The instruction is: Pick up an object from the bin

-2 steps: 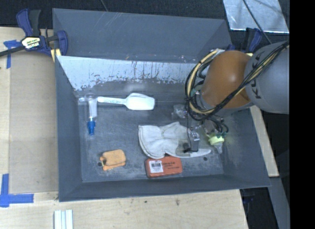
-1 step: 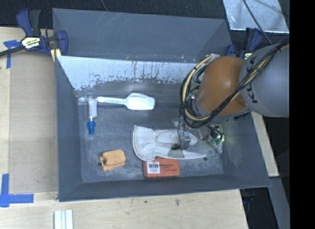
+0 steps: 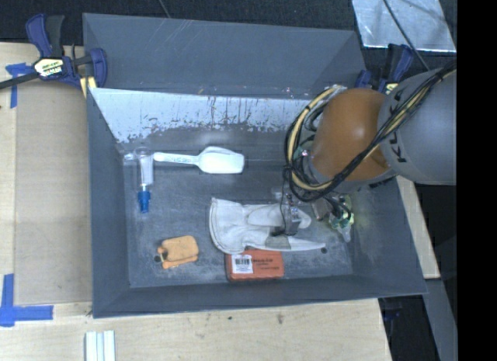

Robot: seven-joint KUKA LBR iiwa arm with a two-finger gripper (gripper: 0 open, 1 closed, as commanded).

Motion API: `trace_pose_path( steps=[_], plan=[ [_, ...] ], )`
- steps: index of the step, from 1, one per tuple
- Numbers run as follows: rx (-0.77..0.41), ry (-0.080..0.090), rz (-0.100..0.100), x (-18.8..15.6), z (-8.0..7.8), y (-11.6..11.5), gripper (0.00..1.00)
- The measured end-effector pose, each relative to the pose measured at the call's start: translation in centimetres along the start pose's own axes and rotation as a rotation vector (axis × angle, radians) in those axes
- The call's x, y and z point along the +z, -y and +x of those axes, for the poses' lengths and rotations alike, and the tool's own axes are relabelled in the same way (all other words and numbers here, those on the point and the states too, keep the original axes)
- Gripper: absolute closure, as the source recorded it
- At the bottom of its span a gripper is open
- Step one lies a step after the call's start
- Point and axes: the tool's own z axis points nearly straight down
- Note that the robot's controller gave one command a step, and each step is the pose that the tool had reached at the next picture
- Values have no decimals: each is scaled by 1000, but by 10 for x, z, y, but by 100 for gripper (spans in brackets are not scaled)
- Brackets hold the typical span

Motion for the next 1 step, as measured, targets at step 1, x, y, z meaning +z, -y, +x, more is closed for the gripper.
trace_pose_path(
  steps=[1],
  plan=[
    [-65, 8, 3, -193, 34, 42, 100]
  ],
)
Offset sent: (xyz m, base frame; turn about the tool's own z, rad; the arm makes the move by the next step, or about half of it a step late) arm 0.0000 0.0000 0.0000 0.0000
